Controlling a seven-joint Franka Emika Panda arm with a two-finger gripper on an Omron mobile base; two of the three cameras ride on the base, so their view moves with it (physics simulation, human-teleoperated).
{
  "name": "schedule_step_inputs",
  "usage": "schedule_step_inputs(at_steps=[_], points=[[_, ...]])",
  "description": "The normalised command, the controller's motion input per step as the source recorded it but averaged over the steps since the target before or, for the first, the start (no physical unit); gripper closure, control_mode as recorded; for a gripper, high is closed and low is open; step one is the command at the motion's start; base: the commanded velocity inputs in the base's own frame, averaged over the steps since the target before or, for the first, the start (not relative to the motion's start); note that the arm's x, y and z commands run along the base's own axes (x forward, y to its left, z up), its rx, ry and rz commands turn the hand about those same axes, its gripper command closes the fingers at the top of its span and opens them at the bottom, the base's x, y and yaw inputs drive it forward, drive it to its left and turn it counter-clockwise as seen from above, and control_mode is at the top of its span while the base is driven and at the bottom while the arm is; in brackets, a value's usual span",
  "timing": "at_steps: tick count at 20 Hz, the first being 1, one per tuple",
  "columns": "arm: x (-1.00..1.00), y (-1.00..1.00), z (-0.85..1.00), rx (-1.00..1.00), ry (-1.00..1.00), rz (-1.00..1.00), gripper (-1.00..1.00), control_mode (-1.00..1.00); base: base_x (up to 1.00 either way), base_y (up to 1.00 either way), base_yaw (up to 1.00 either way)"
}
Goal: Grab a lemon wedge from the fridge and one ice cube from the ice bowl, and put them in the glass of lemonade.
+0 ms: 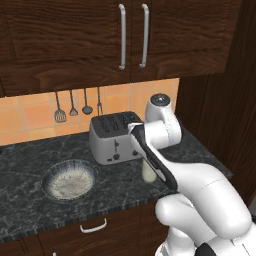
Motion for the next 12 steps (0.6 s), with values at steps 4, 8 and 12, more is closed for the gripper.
schedule_step_inputs(at_steps=[4, 8, 12], points=[[0.01, -0.03, -0.20, 0.00, -0.02, -0.01, 1.00, -1.00, 0.00, 0.00, 0.00], [0.33, 0.00, 0.00, 0.00, 0.00, -0.01, 1.00, -1.00, 0.00, 0.00, 0.00], [0.00, -0.05, -0.03, 0.00, 0.00, 0.00, 1.00, -1.00, 0.00, 0.00, 0.00]])
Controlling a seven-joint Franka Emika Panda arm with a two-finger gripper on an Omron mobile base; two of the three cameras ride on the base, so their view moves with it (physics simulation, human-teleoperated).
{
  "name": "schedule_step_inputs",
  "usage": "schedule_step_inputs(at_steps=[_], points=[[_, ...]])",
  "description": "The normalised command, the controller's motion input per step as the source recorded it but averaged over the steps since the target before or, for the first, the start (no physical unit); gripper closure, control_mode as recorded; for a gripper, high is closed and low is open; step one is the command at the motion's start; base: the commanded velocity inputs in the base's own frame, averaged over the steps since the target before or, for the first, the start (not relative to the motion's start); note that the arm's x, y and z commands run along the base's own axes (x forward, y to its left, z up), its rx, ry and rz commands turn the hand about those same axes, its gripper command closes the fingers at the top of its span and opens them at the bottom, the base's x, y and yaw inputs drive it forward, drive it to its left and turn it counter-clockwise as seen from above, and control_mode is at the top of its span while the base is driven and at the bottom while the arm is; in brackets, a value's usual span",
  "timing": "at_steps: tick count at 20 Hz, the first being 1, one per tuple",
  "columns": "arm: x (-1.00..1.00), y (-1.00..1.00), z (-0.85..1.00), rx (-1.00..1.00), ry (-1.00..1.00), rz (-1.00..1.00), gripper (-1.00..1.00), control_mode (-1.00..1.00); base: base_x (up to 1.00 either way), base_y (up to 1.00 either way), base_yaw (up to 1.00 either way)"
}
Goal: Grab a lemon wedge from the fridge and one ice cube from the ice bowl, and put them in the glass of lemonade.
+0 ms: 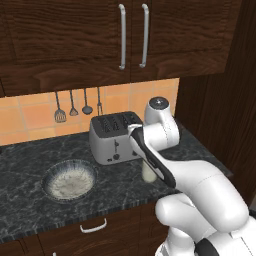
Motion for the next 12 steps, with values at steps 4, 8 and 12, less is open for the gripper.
schedule_step_inputs(at_steps=[4, 8, 12], points=[[0.00, -0.11, 0.00, 0.00, 0.00, 0.00, 1.00, -1.00, 0.00, 0.00, 0.00], [0.00, -0.01, 0.00, 0.00, 0.00, 0.00, 1.00, -1.00, 0.00, 0.00, 0.00], [0.00, 0.00, 0.00, 0.00, 0.00, 0.00, -1.00, -1.00, 0.00, 0.00, 0.00]])
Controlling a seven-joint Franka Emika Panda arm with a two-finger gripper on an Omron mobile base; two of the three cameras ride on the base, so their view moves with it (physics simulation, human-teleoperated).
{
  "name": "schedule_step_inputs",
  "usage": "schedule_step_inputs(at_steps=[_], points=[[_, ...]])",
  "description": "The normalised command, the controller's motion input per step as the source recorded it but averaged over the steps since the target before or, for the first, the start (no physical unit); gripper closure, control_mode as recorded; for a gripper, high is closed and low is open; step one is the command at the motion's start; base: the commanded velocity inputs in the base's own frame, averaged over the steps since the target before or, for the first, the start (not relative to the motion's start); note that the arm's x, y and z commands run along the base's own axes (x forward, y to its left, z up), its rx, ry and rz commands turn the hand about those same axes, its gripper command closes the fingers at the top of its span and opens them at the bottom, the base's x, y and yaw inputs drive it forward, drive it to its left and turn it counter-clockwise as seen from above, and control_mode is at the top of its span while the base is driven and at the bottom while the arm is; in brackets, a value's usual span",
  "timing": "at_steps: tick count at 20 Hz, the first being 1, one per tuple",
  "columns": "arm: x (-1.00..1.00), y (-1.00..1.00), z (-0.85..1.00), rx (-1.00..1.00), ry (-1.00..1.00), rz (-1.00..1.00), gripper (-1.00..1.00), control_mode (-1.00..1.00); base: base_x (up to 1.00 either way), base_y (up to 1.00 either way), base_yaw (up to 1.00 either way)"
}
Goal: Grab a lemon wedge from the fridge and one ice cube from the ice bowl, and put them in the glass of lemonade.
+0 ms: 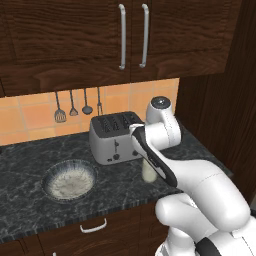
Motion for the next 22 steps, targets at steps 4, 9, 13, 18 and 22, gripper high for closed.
schedule_step_inputs(at_steps=[4, 9, 13, 18, 22], points=[[0.00, 0.00, 0.00, 0.00, 0.00, 0.00, -1.00, -1.00, 0.00, 0.00, 0.00], [0.00, -0.04, 0.00, 0.00, 0.00, 0.00, -1.00, -1.00, 0.00, 0.00, 0.00], [0.00, -0.07, 0.00, 0.00, 0.00, 0.00, -1.00, -1.00, 0.00, 0.00, 0.00], [-0.05, 0.00, 0.07, 0.00, -0.01, 0.00, -1.00, -1.00, 0.00, 0.00, 0.00], [-0.37, 0.00, 0.20, 0.02, -0.08, 0.00, -1.00, -1.00, 0.00, 0.00, 0.00]])
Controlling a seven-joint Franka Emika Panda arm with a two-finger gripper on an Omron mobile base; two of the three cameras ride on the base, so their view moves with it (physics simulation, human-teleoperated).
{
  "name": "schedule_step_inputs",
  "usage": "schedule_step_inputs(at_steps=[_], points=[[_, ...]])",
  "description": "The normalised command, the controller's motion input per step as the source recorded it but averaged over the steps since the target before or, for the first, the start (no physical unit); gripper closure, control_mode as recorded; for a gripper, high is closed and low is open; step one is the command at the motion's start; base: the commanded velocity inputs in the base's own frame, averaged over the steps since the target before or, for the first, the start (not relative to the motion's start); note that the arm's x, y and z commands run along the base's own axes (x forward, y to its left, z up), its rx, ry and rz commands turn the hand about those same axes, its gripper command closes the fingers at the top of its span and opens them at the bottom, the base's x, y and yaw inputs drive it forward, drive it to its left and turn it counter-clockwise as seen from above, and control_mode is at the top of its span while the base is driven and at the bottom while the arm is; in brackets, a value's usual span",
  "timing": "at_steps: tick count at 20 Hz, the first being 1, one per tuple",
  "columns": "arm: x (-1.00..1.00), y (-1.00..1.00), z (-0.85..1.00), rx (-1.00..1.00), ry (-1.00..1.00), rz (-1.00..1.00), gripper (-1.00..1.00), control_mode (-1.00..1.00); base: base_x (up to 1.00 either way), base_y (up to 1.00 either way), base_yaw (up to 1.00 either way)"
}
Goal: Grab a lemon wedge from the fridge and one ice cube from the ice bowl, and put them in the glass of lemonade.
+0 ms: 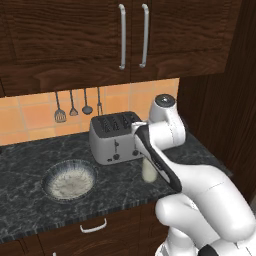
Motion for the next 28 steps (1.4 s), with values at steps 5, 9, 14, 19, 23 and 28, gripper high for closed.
schedule_step_inputs(at_steps=[5, 9, 14, 19, 23, 28], points=[[-0.32, 0.00, 0.05, 0.02, -0.10, 0.00, -1.00, -1.00, 0.00, 0.00, 0.00], [-0.50, -0.17, 0.07, 0.08, -0.02, 0.00, -1.00, -1.00, 0.00, 0.00, 0.00], [-0.62, -0.04, 0.72, 0.00, 0.14, 0.00, -1.00, -1.00, 0.00, 0.00, 0.00], [-1.00, -0.04, 0.89, 0.00, 0.11, 0.08, -1.00, -1.00, 0.00, 0.00, 0.00], [-1.00, 0.00, 0.14, 0.00, 0.00, 0.10, -1.00, -1.00, 0.00, 0.00, 0.00], [-0.52, -0.19, -0.01, 0.00, 0.05, 0.05, -1.00, -1.00, 0.00, 0.00, 0.00]])
